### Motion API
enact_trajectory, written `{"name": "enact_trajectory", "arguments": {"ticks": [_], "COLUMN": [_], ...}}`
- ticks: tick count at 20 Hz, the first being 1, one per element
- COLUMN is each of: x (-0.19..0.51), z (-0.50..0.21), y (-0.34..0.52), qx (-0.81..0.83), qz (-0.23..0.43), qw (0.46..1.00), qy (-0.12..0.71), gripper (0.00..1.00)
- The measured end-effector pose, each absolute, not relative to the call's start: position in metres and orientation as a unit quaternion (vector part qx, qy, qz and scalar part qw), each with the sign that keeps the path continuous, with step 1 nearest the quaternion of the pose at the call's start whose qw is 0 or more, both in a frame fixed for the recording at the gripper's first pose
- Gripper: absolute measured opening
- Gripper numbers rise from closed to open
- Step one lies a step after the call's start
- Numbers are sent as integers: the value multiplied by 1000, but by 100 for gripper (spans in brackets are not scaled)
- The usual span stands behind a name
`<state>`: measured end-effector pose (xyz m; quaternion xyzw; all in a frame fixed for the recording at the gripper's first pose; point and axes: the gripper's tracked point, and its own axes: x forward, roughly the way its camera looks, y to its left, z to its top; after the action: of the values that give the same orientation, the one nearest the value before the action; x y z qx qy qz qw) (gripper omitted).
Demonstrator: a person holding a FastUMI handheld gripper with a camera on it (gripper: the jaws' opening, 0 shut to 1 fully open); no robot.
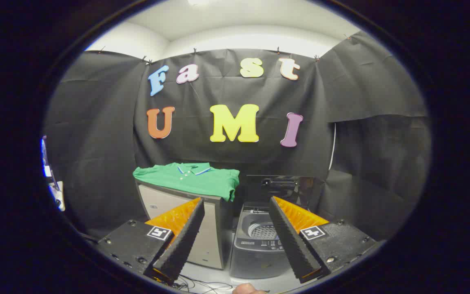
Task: Put the clothes into the washing machine and then close the washing machine lid.
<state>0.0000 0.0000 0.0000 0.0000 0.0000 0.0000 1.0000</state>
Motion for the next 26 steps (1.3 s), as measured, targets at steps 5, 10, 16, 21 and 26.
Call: {"name": "enact_trajectory", "arguments": {"ticks": [5,10,16,21,26], "x": [6,10,24,46,87], "z": [4,5,12,23,39], "y": [1,1,16,47,91], "qx": [-3,2,9,16,41], "qz": [0,-14,-24,-22,0], "qw": [1000,1000,1000,1000,998], "qy": [-4,-1,1,14,53], "gripper": [100,100,100,100,100]}}
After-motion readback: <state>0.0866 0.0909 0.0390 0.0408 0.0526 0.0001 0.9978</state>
